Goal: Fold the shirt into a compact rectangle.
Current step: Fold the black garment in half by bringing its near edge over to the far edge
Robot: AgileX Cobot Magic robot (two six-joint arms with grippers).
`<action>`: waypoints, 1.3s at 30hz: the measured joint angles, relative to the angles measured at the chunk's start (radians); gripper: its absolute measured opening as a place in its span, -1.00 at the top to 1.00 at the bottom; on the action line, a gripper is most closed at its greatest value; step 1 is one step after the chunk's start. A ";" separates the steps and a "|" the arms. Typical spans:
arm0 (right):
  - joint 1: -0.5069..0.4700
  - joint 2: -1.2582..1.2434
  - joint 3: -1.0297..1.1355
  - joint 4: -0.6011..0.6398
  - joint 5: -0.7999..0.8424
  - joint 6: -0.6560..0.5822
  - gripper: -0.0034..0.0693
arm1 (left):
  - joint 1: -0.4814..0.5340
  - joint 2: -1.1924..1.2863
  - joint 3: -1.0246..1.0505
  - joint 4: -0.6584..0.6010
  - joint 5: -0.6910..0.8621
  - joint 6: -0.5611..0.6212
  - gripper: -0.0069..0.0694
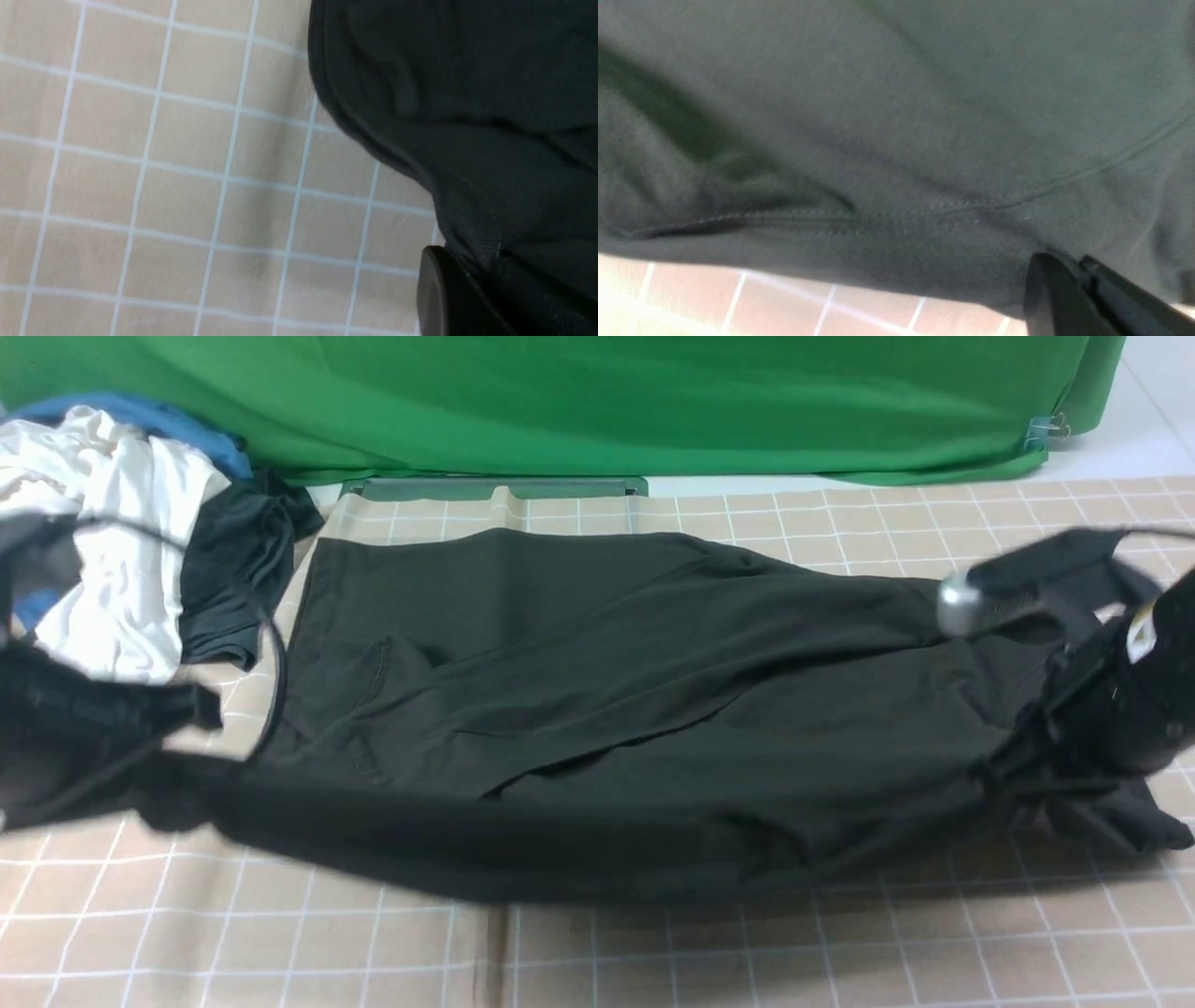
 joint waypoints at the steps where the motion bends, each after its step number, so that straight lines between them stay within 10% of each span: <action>1: -0.019 0.011 -0.033 0.000 0.003 -0.008 0.78 | 0.000 0.031 -0.026 0.000 -0.016 -0.001 0.73; 32: -0.139 0.887 -1.063 0.001 0.062 -0.092 0.77 | 0.091 1.022 -0.974 -0.046 -0.130 -0.005 0.72; 39: -0.142 0.894 -1.073 -0.006 -0.008 -0.092 0.31 | 0.105 1.040 -0.988 -0.032 -0.203 -0.001 0.53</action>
